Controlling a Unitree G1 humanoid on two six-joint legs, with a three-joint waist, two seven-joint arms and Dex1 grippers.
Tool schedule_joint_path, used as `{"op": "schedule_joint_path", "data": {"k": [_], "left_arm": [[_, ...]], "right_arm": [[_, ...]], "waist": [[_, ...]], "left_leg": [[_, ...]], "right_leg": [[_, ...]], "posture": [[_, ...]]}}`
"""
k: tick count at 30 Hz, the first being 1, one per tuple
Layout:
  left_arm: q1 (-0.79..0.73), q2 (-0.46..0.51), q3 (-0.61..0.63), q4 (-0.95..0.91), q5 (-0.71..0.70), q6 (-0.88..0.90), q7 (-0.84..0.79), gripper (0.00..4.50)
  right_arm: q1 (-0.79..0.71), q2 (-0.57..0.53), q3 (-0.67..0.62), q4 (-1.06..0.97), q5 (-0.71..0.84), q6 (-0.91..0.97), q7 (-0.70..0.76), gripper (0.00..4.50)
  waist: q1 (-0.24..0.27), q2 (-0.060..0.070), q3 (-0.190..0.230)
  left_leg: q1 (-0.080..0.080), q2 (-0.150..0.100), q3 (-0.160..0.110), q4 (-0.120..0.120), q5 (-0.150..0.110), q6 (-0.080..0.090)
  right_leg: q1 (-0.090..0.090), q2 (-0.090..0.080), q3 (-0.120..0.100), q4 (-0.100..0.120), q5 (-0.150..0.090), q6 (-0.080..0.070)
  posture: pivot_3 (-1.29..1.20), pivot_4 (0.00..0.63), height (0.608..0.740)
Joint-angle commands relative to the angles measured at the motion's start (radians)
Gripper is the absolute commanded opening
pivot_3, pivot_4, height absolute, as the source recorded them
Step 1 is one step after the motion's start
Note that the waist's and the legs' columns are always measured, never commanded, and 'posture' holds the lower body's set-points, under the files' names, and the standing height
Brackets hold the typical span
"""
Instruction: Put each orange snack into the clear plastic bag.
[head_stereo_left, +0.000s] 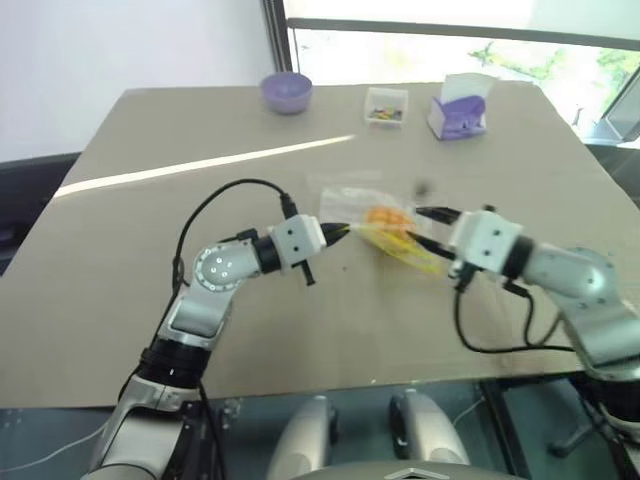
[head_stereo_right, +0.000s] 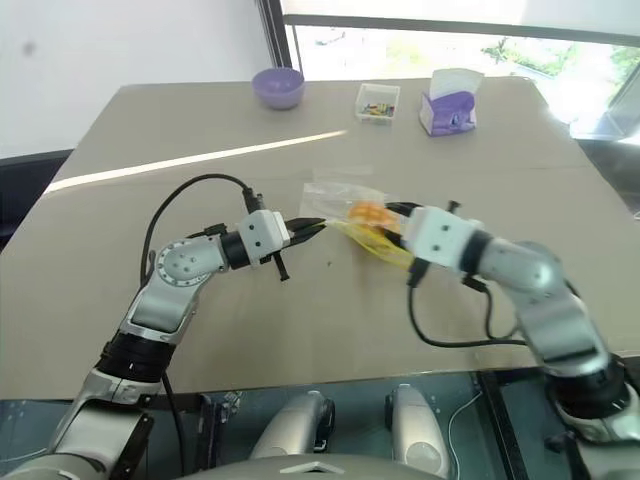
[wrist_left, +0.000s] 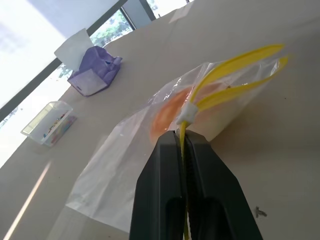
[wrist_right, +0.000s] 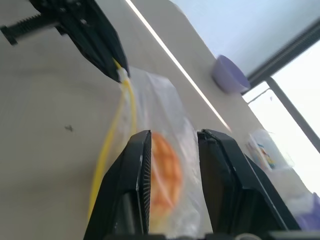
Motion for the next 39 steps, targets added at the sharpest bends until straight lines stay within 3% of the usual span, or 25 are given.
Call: {"op": "schedule_joint_path", "data": {"k": [1, 10, 39], "left_arm": [[-0.008, 0.001, -0.002, -0.035, 0.008, -0.014, 0.0, 0.0], [-0.014, 0.002, -0.001, -0.034, 0.043, -0.027, 0.011, 0.0], [0.002, 0.009, 0.007, -0.052, 0.092, -0.059, 0.055, 0.0]], "right_arm": [[-0.1, 0.073, 0.074, 0.085, -0.04, -0.029, -0.004, 1.55], [-0.227, 0.139, 0.179, 0.227, -0.135, -0.123, 0.026, 1.55], [-0.245, 0.163, 0.182, 0.278, -0.266, -0.248, 0.024, 1.55]], "waist": [[0.005, 0.0, 0.0], [0.009, 0.0, 0.0], [0.007, 0.0, 0.0]], "left_leg": [[0.0, -0.001, 0.0, 0.0, 0.0, 0.0], [-0.005, -0.004, -0.003, -0.001, 0.0, -0.001], [-0.004, -0.004, -0.003, -0.002, 0.0, -0.001]], "right_leg": [[0.0, 0.0, 0.0, -0.001, 0.0, 0.0], [-0.004, -0.004, -0.001, -0.002, 0.0, 0.0], [-0.004, -0.003, -0.001, -0.001, 0.0, 0.0]], "posture": [[0.0, 0.15, 0.74], [0.0, 0.15, 0.74], [0.0, 0.15, 0.74]]}}
